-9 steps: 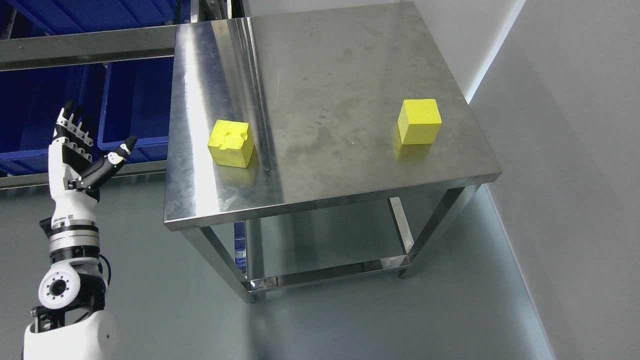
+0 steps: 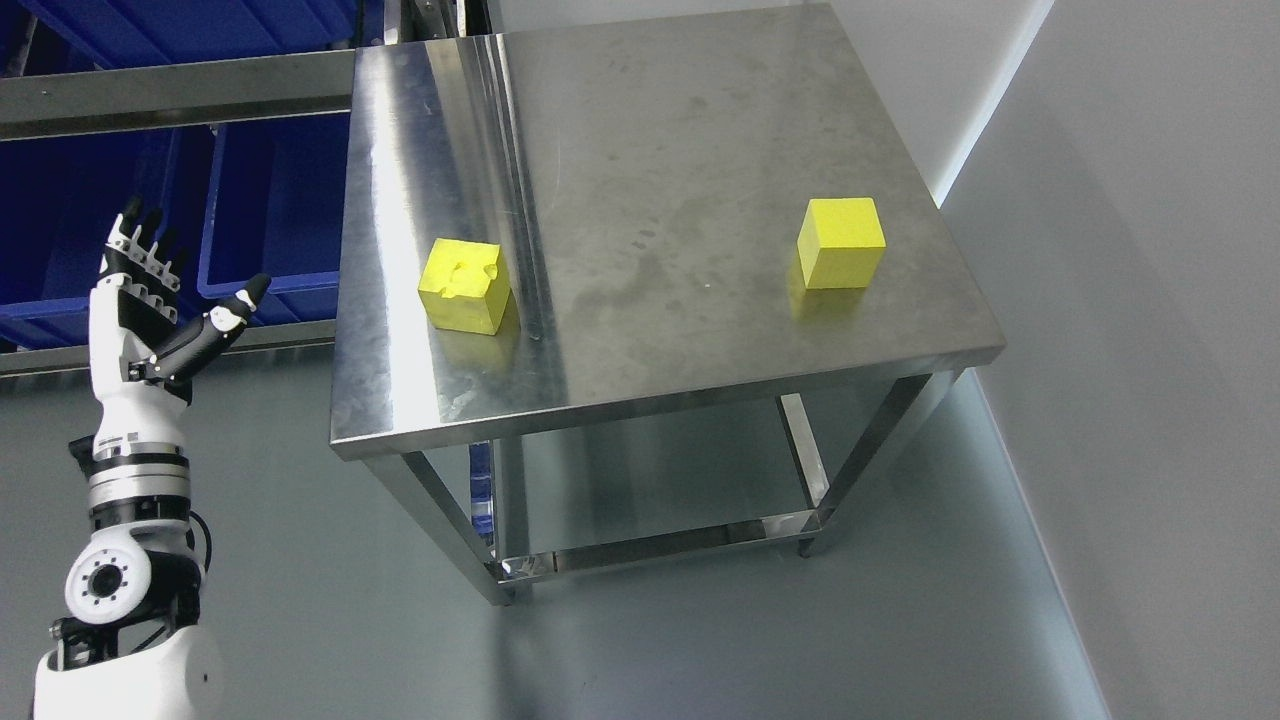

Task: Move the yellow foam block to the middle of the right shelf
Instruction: 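Reach the left hand toward the yellow foam cube nearer the robot, then close the left hand around the yellow foam cube on the table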

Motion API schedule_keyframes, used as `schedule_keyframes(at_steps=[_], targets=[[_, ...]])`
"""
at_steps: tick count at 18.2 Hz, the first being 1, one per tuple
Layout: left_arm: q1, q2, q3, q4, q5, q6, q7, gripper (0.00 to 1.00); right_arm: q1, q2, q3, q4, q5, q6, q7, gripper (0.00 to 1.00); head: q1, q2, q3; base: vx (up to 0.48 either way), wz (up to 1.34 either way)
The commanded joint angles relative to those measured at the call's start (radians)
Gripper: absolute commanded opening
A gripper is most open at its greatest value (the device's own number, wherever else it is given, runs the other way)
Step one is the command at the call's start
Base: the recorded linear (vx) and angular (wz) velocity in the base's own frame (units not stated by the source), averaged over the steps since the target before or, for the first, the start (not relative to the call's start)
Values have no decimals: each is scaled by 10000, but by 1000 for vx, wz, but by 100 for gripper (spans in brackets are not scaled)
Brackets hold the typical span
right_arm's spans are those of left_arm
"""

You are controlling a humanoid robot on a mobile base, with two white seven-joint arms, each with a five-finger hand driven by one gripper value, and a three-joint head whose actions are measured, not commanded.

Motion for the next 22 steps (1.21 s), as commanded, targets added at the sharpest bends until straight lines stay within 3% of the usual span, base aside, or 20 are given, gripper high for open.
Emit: schedule_keyframes(at_steps=[1, 5, 8, 11, 22], targets=[[128, 780, 135, -15, 2, -507, -1709, 100, -15, -175, 0, -175, 0, 5, 7, 100, 0, 0, 0, 0, 0], [-269, 1607, -965, 199, -379, -477, -3568, 100, -15, -175, 0, -175, 0, 5, 7, 100, 0, 0, 0, 0, 0], [-683, 2116, -1749, 659, -657, -431, -3878, 98, -15, -175, 0, -175, 0, 5, 7, 100, 0, 0, 0, 0, 0], [-1464, 2117, -2516, 1531, -932, 197, -3893, 97, -15, -175, 0, -175, 0, 5, 7, 100, 0, 0, 0, 0, 0], [-2525, 1887, -4543, 3250, -1530, 413, -3909, 98, -15, -175, 0, -175, 0, 5, 7, 100, 0, 1, 0, 0, 0]])
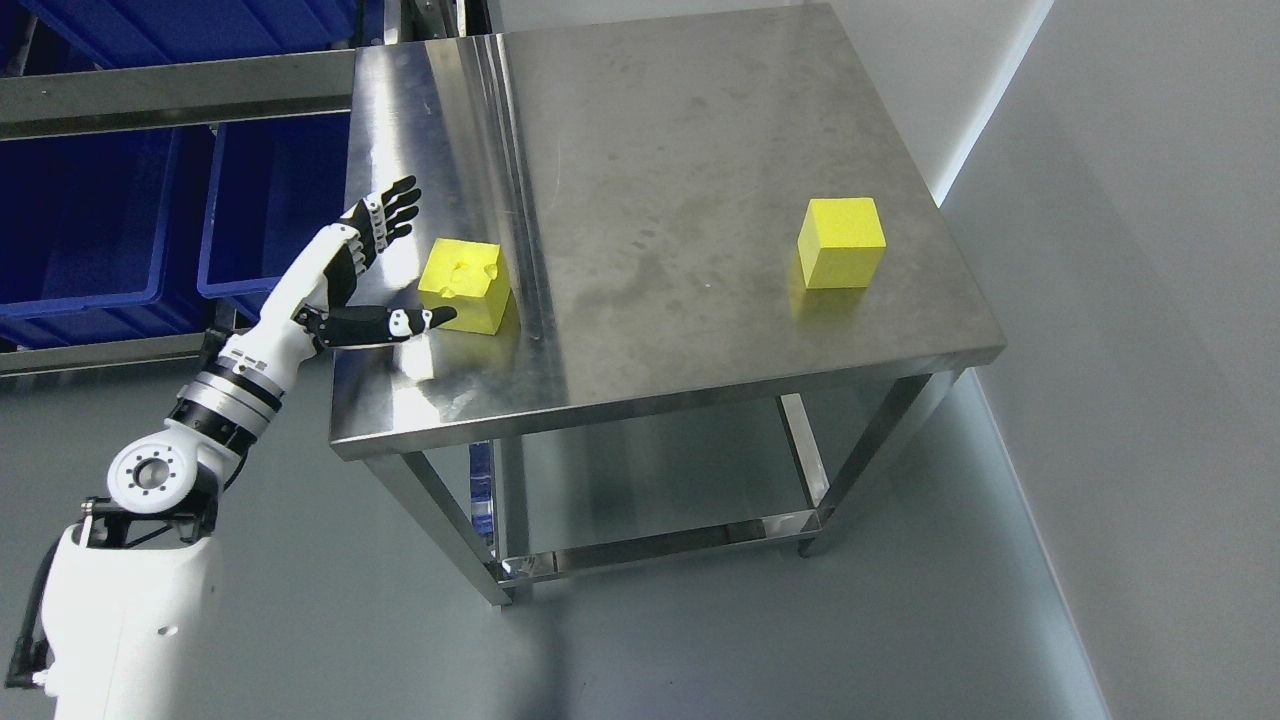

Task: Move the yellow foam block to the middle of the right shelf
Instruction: 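Close the left hand around the yellow foam cube on the table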

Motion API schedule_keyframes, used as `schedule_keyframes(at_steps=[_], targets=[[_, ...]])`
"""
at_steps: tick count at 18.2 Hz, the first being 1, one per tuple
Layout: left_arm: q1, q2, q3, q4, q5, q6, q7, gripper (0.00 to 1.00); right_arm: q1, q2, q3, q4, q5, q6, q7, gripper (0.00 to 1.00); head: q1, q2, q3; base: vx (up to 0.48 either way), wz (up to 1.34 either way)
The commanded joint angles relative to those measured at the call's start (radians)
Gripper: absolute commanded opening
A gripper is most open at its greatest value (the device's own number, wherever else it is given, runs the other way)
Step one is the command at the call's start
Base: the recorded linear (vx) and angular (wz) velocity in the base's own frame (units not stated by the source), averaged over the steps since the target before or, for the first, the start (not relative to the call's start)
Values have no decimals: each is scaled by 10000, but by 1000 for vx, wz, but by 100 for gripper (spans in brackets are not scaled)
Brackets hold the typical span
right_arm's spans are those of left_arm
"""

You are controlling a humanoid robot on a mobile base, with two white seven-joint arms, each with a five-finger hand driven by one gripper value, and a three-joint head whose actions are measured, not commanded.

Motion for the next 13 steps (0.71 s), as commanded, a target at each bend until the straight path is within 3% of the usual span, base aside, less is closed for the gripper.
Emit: schedule_keyframes(at_steps=[1, 5, 7, 13], targets=[[-614, 131, -1748, 1781, -520, 31, -11, 98, -31, -175, 0, -175, 0, 7, 7, 100, 0, 0, 0, 0, 0], [-829, 7, -1841, 2273, -889, 31, -11, 97, -31, -175, 0, -175, 0, 7, 7, 100, 0, 0, 0, 0, 0], [-906, -54, -1810, 2320, -951, 46, -11, 92, -16, -175, 0, -175, 0, 7, 7, 100, 0, 0, 0, 0, 0], [-845, -543, -1091, 2335, -890, -46, -11, 48, -31, -175, 0, -175, 0, 7, 7, 100, 0, 0, 0, -2, 16]])
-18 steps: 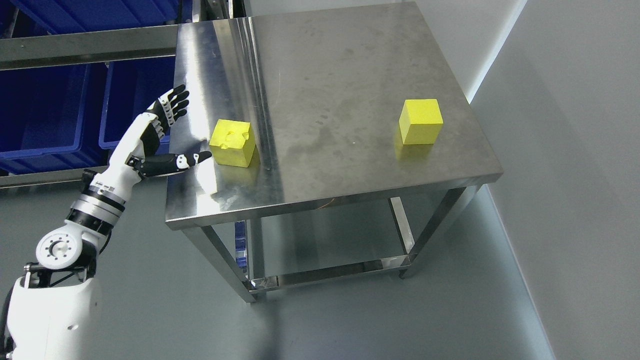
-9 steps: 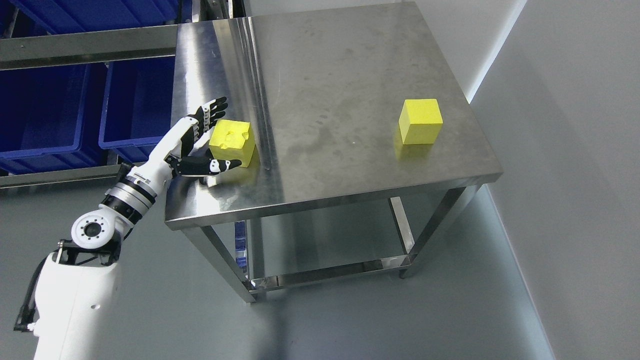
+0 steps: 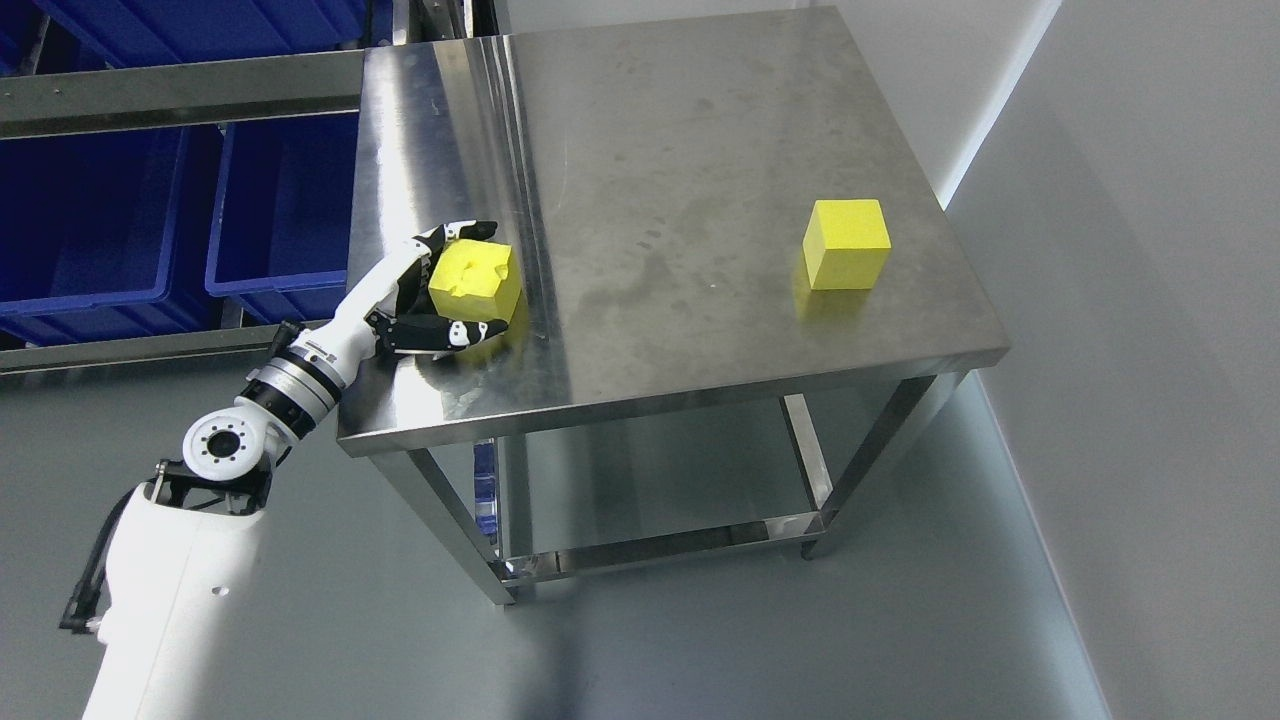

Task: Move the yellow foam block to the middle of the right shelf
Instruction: 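Close the left hand around the yellow foam cube on the table, then lift the yellow cube up off the table with the left hand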

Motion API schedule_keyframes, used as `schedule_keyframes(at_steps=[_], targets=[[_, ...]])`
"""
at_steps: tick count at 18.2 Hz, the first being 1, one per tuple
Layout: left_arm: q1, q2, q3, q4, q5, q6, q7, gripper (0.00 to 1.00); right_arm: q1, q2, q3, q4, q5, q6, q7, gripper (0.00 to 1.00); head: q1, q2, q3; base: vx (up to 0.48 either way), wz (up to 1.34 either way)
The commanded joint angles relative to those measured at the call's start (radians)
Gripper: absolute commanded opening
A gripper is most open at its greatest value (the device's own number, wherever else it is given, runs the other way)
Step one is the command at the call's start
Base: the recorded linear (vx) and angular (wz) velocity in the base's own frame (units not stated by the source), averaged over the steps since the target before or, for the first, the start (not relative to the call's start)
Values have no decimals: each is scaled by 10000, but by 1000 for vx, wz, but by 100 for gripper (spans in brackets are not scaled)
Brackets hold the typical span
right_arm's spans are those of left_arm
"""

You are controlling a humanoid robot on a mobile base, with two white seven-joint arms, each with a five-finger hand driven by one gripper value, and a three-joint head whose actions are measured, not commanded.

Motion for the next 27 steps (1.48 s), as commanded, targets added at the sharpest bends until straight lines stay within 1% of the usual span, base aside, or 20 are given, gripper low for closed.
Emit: schedule_keyframes(at_steps=[1, 3, 4, 6, 7, 9, 10, 11, 12, 14, 19, 27], targets=[[-16, -734, 418, 684, -279, 57, -68, 42, -16, -175, 0, -174, 0, 7, 8, 100, 0, 0, 0, -6, 24], [-46, -1301, 985, 593, -264, -65, -68, 32, -16, -175, 0, -174, 0, 7, 8, 100, 0, 0, 0, -5, 13], [-77, -1669, 1384, 486, -233, -203, -68, 30, -16, -175, 0, -174, 0, 7, 8, 100, 0, 0, 0, -3, 17], [-260, -2388, 2425, -64, 72, -372, -52, 30, -16, -175, 0, -174, 0, 7, 8, 100, 0, 0, 0, -3, 21], [-322, -2388, 3023, -417, 378, -540, -22, 30, -16, -175, 0, -174, 0, 7, 8, 100, 0, 0, 0, -4, 24], [-307, -2388, 3365, -864, 945, -1243, 420, 31, -16, -175, 0, -174, 0, 7, 8, 100, 0, 0, 0, -12, 47], [-307, -2388, 3473, -941, 1328, -1961, 1122, 31, -16, -175, 0, -174, 0, 7, 8, 100, 0, 0, 0, -7, -28], [-292, -2388, 3489, -1048, 1408, -2272, 1842, 31, -16, -175, 0, -174, 0, 7, 8, 100, 0, 0, 0, -7, -28], [-231, -2388, 3489, -1277, 1424, -2412, 2685, 31, -16, -175, 0, -174, 0, 7, 8, 100, 0, 0, 0, 13, -82], [-78, -2388, 3489, -1631, 1424, -2535, 3503, 31, -16, -175, 0, -174, 0, 7, 8, 100, 0, 0, 0, 12, -55], [719, -2388, 3780, -2138, 1424, -2796, 3552, 31, -16, -175, 0, -174, 0, 7, 8, 100, 0, 0, 0, 5, -1], [1303, -2388, 4532, -2675, 1424, -2781, 3460, 31, -16, -175, 0, -174, 0, 7, 8, 100, 0, 0, 0, -35, 102]])
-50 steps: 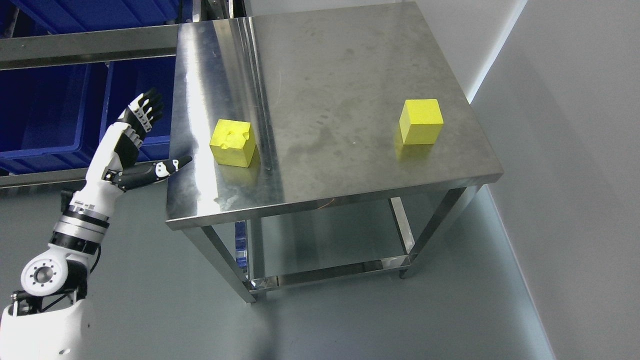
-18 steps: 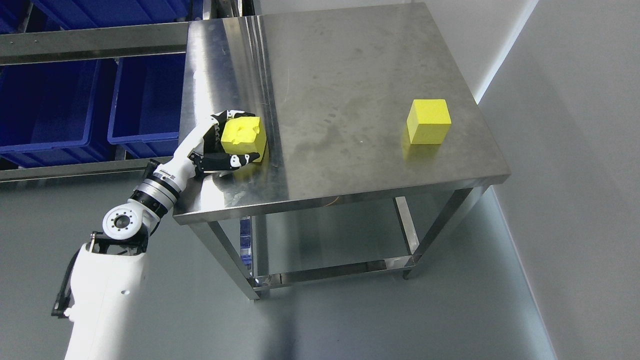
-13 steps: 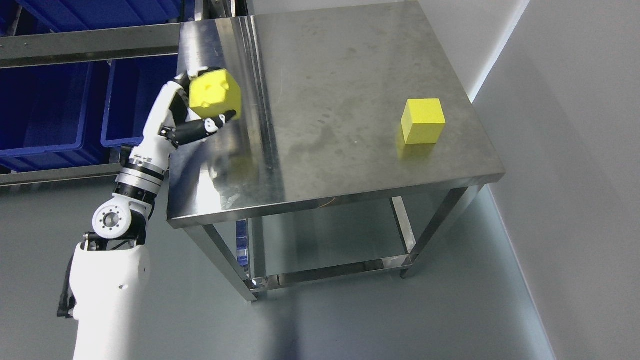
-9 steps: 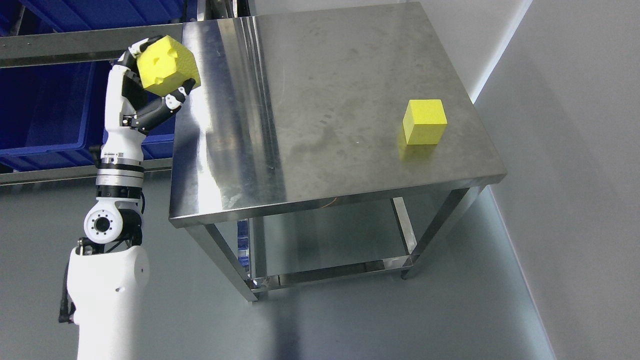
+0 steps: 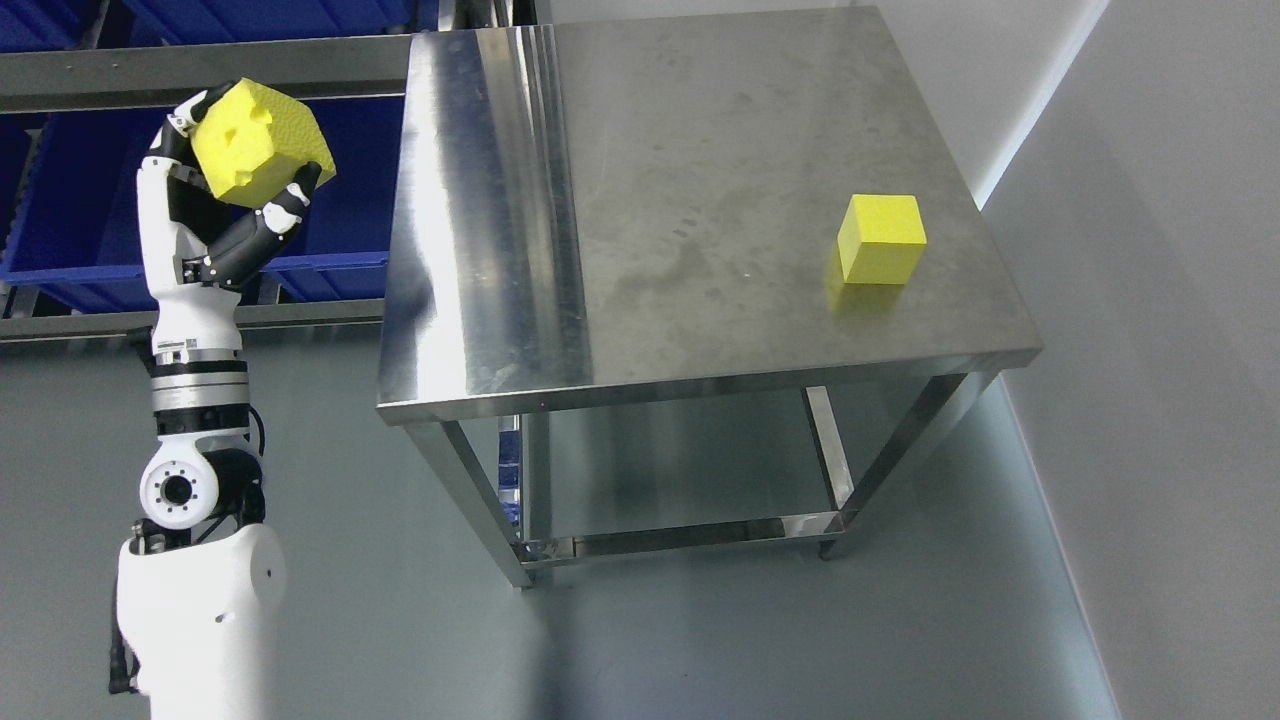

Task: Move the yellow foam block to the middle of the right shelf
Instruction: 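Lift the yellow cube up off the table with the left hand, then hold the cube raised in the left hand while turning toward the blue bins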

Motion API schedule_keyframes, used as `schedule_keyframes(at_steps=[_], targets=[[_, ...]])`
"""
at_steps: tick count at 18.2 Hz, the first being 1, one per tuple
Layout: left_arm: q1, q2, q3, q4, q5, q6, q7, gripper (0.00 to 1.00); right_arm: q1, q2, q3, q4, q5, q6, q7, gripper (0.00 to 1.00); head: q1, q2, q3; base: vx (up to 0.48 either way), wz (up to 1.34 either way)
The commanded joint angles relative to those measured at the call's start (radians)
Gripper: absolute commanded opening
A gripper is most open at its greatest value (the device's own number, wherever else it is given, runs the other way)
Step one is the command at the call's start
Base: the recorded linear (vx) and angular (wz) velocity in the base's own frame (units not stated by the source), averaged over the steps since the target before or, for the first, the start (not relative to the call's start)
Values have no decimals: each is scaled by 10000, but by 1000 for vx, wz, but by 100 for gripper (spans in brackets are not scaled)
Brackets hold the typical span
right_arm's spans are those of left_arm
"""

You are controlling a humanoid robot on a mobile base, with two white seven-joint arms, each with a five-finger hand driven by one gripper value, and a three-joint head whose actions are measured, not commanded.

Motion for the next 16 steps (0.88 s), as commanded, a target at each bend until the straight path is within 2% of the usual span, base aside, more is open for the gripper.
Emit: schedule_keyframes(at_steps=[1, 8, 16], targets=[[556, -79, 1104, -970, 42, 6, -46, 31, -16, -175, 0, -175, 0, 8, 8, 100, 0, 0, 0, -62, 260], [848, -79, 1457, -1139, 42, 6, -61, 31, -16, -175, 0, -175, 0, 8, 8, 100, 0, 0, 0, -78, 439], [987, -79, 1473, -1155, 104, 6, -61, 31, -16, -175, 0, -175, 0, 8, 8, 100, 0, 0, 0, -81, 775]])
